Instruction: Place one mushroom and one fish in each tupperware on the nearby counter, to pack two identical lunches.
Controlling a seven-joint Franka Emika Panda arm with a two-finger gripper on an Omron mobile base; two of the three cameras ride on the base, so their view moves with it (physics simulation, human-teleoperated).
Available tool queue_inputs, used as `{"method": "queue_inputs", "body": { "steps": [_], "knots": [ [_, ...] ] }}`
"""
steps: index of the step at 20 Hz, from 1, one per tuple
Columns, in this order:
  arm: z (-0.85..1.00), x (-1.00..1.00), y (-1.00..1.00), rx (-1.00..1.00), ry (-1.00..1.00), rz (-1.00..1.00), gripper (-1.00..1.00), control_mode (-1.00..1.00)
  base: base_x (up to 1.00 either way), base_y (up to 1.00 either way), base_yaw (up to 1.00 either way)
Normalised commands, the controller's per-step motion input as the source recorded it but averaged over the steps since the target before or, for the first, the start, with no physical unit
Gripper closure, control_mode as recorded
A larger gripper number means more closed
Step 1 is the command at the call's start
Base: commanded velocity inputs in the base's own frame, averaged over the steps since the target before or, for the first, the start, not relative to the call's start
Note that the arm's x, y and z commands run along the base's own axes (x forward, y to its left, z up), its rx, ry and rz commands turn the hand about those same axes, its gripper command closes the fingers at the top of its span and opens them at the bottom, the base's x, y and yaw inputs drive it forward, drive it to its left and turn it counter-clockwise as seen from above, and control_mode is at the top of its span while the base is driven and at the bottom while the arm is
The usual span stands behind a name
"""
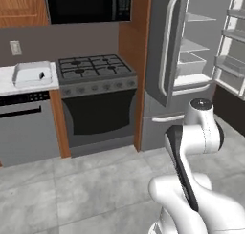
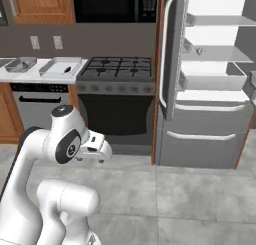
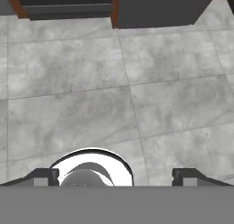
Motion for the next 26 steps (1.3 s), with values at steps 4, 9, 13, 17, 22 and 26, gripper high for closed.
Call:
{"method": "queue_inputs", "body": {
  "steps": [4, 9, 13, 17, 22, 26],
  "knots": [
    [0.00, 0.00, 0.00, 0.00, 0.00, 0.00, -1.00, 1.00, 0.02, -1.00, -0.02],
    [0.00, 0.00, 0.00, 0.00, 0.00, 0.00, -1.00, 1.00, 0.43, -0.97, 0.00],
    [0.00, 0.00, 0.00, 0.00, 0.00, 0.00, -1.00, 1.00, 0.67, -0.91, 0.00],
    [0.00, 0.00, 0.00, 0.00, 0.00, 0.00, -1.00, 1.00, 0.67, -0.85, 0.00],
    [0.00, 0.00, 0.00, 0.00, 0.00, 0.00, -1.00, 1.00, 0.67, -0.29, 0.00],
    [0.00, 0.00, 0.00, 0.00, 0.00, 0.00, -1.00, 1.00, 0.45, 0.00, 0.00]
  ]
}}
